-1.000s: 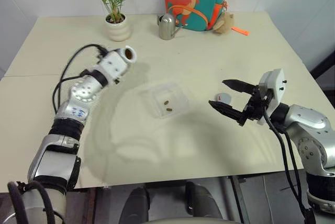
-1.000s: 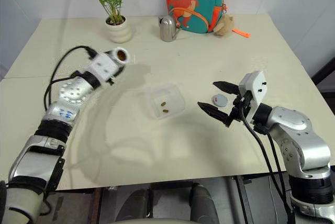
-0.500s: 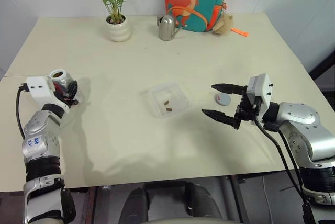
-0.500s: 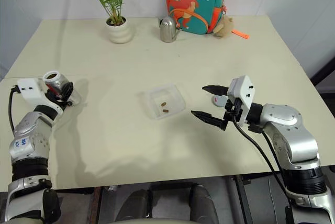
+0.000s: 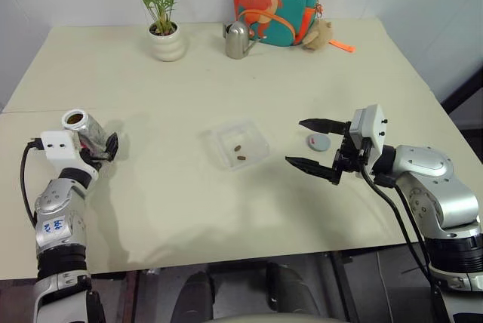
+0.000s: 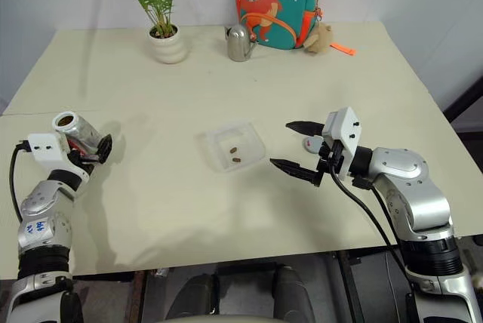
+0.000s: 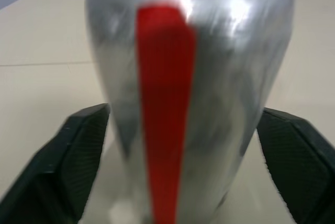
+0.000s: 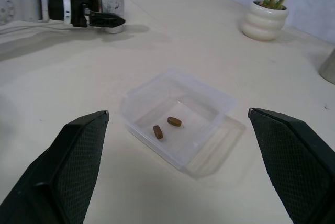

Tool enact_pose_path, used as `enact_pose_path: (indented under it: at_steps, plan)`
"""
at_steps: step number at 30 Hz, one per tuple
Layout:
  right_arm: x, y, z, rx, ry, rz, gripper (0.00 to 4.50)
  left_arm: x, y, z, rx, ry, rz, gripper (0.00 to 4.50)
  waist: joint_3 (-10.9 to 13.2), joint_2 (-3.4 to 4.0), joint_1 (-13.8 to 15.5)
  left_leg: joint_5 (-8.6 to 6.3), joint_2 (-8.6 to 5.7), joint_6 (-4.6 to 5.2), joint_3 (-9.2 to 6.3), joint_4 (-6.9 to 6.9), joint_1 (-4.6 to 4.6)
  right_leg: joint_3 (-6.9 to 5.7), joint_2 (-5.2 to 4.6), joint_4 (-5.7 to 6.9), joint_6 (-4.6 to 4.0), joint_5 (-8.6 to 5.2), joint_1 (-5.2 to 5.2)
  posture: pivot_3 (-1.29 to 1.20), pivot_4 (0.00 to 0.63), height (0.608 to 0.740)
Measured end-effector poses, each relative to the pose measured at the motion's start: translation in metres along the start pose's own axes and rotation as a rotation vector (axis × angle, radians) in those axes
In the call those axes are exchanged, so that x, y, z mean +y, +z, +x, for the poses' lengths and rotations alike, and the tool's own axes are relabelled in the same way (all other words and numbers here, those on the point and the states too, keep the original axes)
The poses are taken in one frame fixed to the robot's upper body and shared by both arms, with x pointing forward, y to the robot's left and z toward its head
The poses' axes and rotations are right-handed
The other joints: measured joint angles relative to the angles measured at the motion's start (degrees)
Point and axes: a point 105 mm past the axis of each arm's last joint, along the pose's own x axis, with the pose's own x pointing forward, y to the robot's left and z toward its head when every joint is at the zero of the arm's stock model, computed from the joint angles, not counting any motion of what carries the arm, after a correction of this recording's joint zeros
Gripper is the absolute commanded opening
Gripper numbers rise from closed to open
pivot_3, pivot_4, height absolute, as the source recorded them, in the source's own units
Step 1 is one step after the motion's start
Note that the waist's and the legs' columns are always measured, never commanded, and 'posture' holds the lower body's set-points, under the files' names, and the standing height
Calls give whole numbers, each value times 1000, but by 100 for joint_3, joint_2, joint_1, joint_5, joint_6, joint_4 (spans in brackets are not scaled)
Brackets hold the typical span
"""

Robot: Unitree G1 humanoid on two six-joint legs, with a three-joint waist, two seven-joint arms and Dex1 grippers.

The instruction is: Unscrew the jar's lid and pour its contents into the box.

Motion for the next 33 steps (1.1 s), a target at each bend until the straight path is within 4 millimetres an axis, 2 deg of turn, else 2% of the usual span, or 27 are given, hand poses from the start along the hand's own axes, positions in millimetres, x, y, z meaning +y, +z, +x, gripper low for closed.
enact_pose_path:
  at_steps: [6, 9, 12, 18, 23, 30, 33]
  plan:
    - [7, -7, -7, 10, 5, 40, 4500, 11, -2, -46, 93, -211, 299, 4481, 0, 0, 18, -9, 15, -12, 7, -5, 2, -7, 0, -23, -19, -11, -6, 0, 150, 740]
    - [6, -10, -16, 32, -3, 47, 4500, 20, 3, -66, 134, -277, 403, 4481, 0, 1, 48, -14, 21, -17, 13, -4, 6, -9, -1, -24, -91, -50, -5, 0, 150, 740]
    - [5, -12, -24, 62, 4, 41, 4500, 12, 13, -80, 140, -413, 491, 4481, 0, 0, 55, -16, 25, -19, 19, -2, 9, -9, -2, -28, -115, -56, -2, 0, 150, 740]
    - [-4, -16, -37, 89, -4, 20, 4500, -46, 55, -69, -29, -692, 538, 4481, 1, 2, 42, -15, 28, -18, 34, -5, 40, 0, 1, -29, -120, -51, 21, 0, 150, 740]
    - [-12, -19, -45, 107, -34, 42, 4500, -80, 57, -64, -53, -872, 526, 4481, 1, 2, -29, -17, 43, -16, 38, -15, 47, 8, 21, -17, -94, -38, 12, 0, 150, 740]
    - [-14, -11, -53, 96, -82, 14, 4500, -103, 78, -55, -158, -974, 435, 4481, 1, 2, -15, -20, 50, -12, 37, -13, 47, 7, 29, -15, -73, -28, 12, 0, 150, 740]
    - [-13, -12, -54, 102, -85, 13, 4500, -108, 79, -50, -179, -988, 409, 4481, 1, 2, 4, -20, 50, -12, 38, -9, 47, 9, 30, -16, -75, -29, 12, 0, 150, 740]
